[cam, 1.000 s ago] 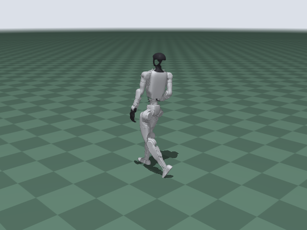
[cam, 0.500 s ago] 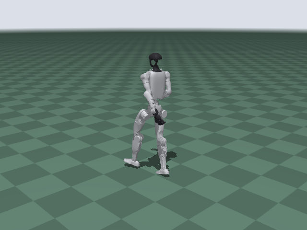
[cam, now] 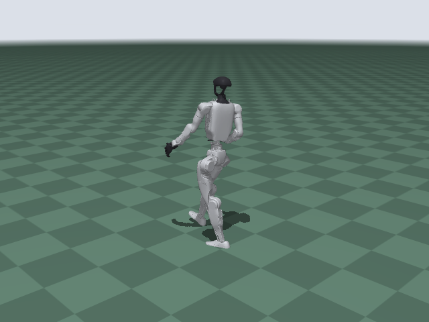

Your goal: Walk run

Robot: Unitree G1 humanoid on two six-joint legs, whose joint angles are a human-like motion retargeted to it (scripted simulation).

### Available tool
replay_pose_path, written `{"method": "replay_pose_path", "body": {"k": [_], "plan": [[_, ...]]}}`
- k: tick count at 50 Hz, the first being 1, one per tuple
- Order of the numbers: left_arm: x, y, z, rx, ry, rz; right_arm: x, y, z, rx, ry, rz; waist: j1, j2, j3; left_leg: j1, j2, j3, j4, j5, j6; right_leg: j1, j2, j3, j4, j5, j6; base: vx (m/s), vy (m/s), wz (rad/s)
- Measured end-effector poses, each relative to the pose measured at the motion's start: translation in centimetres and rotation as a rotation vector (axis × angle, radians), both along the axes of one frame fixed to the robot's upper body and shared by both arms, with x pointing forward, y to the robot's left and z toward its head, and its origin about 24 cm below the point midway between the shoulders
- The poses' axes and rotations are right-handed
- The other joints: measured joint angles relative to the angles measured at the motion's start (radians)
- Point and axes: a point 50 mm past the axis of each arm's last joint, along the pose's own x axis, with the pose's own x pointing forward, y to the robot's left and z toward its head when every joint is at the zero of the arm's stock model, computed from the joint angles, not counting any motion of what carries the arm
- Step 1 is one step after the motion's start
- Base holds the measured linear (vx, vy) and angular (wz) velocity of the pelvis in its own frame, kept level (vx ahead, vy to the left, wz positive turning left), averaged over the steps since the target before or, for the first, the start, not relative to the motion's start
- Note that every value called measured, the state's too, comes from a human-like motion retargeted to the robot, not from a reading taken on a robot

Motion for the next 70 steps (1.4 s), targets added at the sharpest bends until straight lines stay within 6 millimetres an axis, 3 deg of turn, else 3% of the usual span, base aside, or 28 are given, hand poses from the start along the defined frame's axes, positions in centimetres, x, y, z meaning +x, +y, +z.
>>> {"method": "replay_pose_path", "body": {"k": [3,5,6,9,13,17,20,24,28,33,35,37,40,42,44,45,48,51,55,60,63,65,68,70], "plan": [[-0.7,-0.6,-0.5,-0.028,-0.002,-0.007,-0.4,0.0,-0.4,0.002,0.023,-0.018,-0.006,0.022,-0.016,0.041,0.035,-0.007,0.025,0.017,-0.044,0.011,0.007,-0.054,-0.032,0.008,-0.051,0.82,-0.4,0.22],[-2.3,-1.1,-1.6,-0.054,0.052,-0.02,-0.7,0.1,-0.8,0.017,0.048,-0.026,-0.028,0.014,-0.033,0.059,0.04,-0.028,0.068,0.083,-0.083,0.029,-0.023,-0.207,0.031,0.04,-0.062,1.06,-0.67,0.66],[-3.7,-1.5,-2.5,-0.067,0.104,-0.032,-0.9,0.2,-1.1,0.027,0.062,-0.031,-0.047,0.016,-0.039,0.062,0.056,-0.044,0.103,0.158,-0.103,0.037,-0.008,-0.148,0.052,0.065,-0.07,0.95,-0.65,0.73],[-10.0,-3.2,-5.6,-0.112,0.322,-0.057,-1.0,0.1,-1.8,0.045,0.105,-0.046,-0.034,0.008,-0.05,0.036,0.104,-0.011,0.291,0.444,-0.128,0.084,0.042,0.025,0.12,-0.007,-0.114,1.04,-0.68,-0.02],[-20.1,-5.9,-8.0,-0.191,0.695,-0.025,-0.2,-0.1,-1.8,0.022,0.103,-0.023,-0.015,-0.057,-0.035,-0.113,0.14,0.067,0.691,0.69,-0.06,0.227,0.013,-0.076,0.077,-0.06,-0.163,0.72,-0.43,-0.43],[-28.8,-8.8,-7.7,-0.277,0.997,-0.06,1.3,-0.7,-0.7,0.009,0.039,-0.019,0.024,-0.08,-0.03,-0.287,0.072,0.004,0.817,0.534,-0.129,0.313,0.066,-0.022,0.03,-0.102,-0.187,0.86,-0.39,-0.55],[-33.7,-11.1,-6.7,-0.313,1.129,-0.061,2.6,-1.0,0.4,0.01,-0.015,-0.013,0.099,-0.106,-0.01,-0.41,0.089,0.07,0.815,0.385,-0.141,0.363,0.114,0.039,-0.003,-0.114,-0.214,0.73,-0.29,-1.07],[-38.1,-13.4,-5.0,-0.389,1.28,-0.072,3.7,-1.8,1.5,0.02,-0.073,-0.034,0.163,-0.085,0.016,-0.538,0.136,0.122,0.579,0.279,-0.113,0.435,0.192,0.055,-0.027,-0.155,-0.228,0.77,-0.19,-0.56],[-40.1,-15.0,-4.0,-0.446,1.357,-0.06,4.2,-2.4,2.0,0.031,-0.094,-0.068,0.203,-0.061,0.041,-0.595,0.121,0.166,0.209,0.257,-0.085,0.516,0.259,0.065,-0.035,-0.204,-0.239,0.83,-0.13,-0.24],[-38.8,-15.2,-4.6,-0.474,1.297,0.04,3.4,-1.7,1.1,0.096,-0.055,-0.122,0.214,-0.082,0.039,-0.614,0.016,0.134,-0.051,0.163,-0.122,0.601,0.263,0.0,-0.021,-0.222,-0.233,0.86,-0.14,0.02],[-37.5,-14.8,-5.2,-0.465,1.248,0.082,2.7,-1.3,0.3,0.136,-0.014,-0.142,0.225,-0.082,0.038,-0.598,0.029,0.157,0.014,0.192,-0.066,0.631,0.275,-0.001,0.006,-0.185,-0.218,1.08,-0.1,-0.37],[-35.9,-14.1,-5.9,-0.441,1.183,0.122,1.8,-0.7,-0.6,0.177,0.04,-0.153,0.266,-0.091,0.023,-0.588,0.038,0.16,0.059,0.212,-0.029,0.654,0.26,-0.002,0.042,-0.089,-0.185,1.03,-0.09,-0.99],[-33.3,-12.7,-6.9,-0.394,1.075,0.169,0.3,0.0,-2.0,0.215,0.122,-0.154,0.291,-0.1,-0.021,-0.549,0.034,0.114,0.085,0.279,0.025,0.657,0.217,-0.053,0.142,0.181,-0.125,1.13,-0.05,-0.68],[-31.1,-11.4,-7.5,-0.371,1.003,0.202,-0.5,0.7,-2.6,0.22,0.163,-0.13,0.267,-0.084,-0.038,-0.542,0.055,0.048,0.133,0.234,0.038,0.599,0.237,-0.002,0.302,0.36,-0.093,1.06,-0.05,-0.2],[-28.2,-9.7,-8.0,-0.35,0.93,0.213,-0.7,1.3,-2.7,0.214,0.178,-0.103,0.235,-0.059,-0.029,-0.485,0.089,0.11,0.157,0.187,0.047,0.504,0.248,-0.004,0.542,0.443,-0.095,1.06,-0.04,-0.02],[-26.7,-9.0,-8.1,-0.337,0.9,0.206,-0.7,1.4,-2.8,0.206,0.18,-0.094,0.23,-0.059,-0.022,-0.435,0.088,0.162,0.146,0.171,0.055,0.459,0.205,-0.042,0.684,0.449,-0.109,0.9,-0.02,-0.15],[-20.9,-6.3,-8.2,-0.262,0.765,0.183,-0.3,1.4,-2.5,0.196,0.163,-0.06,0.218,0.003,-0.023,-0.365,0.119,0.132,0.114,0.136,0.044,0.362,0.244,-0.066,0.717,0.331,-0.14,0.74,-0.01,-0.04],[-14.2,-4.5,-7.3,-0.198,0.569,0.127,0.0,0.8,-1.9,0.185,0.132,-0.052,0.155,0.026,0.013,-0.291,0.094,0.076,0.085,0.122,0.041,0.262,0.242,-0.071,0.705,0.196,-0.119,0.74,0.04,1.01],[-5.7,-2.7,-4.2,-0.146,0.279,0.008,0.3,-0.1,-1.2,0.166,0.094,-0.057,0.046,0.041,0.067,-0.19,0.025,-0.026,0.048,0.098,0.052,0.18,0.171,-0.092,0.484,0.058,-0.037,0.71,0.02,1.35],[0.9,-1.1,0.1,-0.048,0.016,-0.063,0.3,-0.1,-0.6,0.162,0.07,-0.063,0.002,-0.032,0.103,-0.045,-0.07,-0.079,0.023,0.04,0.046,0.125,0.067,-0.076,0.112,0.036,0.002,0.7,-0.18,0.52],[2.2,-0.6,1.4,-0.015,-0.066,-0.059,0.5,0.1,-0.4,0.168,0.059,-0.071,0.007,-0.038,0.107,0.02,-0.074,-0.097,0.015,0.013,0.027,0.072,0.091,0.003,-0.039,-0.014,0.028,0.78,-0.28,0.13],[1.7,-0.6,1.0,-0.019,-0.063,-0.046,0.4,0.0,-0.4,0.169,0.058,-0.072,0.004,-0.027,0.096,0.049,-0.065,-0.108,0.023,0.009,0.009,0.062,0.094,-0.033,-0.084,-0.024,0.013,1.04,-0.38,0.18],[-1.1,-1.3,-1.1,-0.059,0.046,-0.044,0.4,-0.2,-0.5,0.163,0.065,-0.073,-0.021,-0.009,0.057,0.065,-0.051,-0.132,0.063,0.067,-0.043,0.075,0.097,-0.098,-0.013,-0.021,-0.092,1.02,-0.38,0.58],[-4.0,-2.0,-3.0,-0.09,0.162,-0.071,0.3,-0.4,-0.6,0.161,0.072,-0.089,-0.068,0.003,0.033,0.069,-0.032,-0.174,0.119,0.171,-0.108,0.091,0.08,-0.171,0.011,0.058,-0.107,0.98,-0.43,1.16]]}}
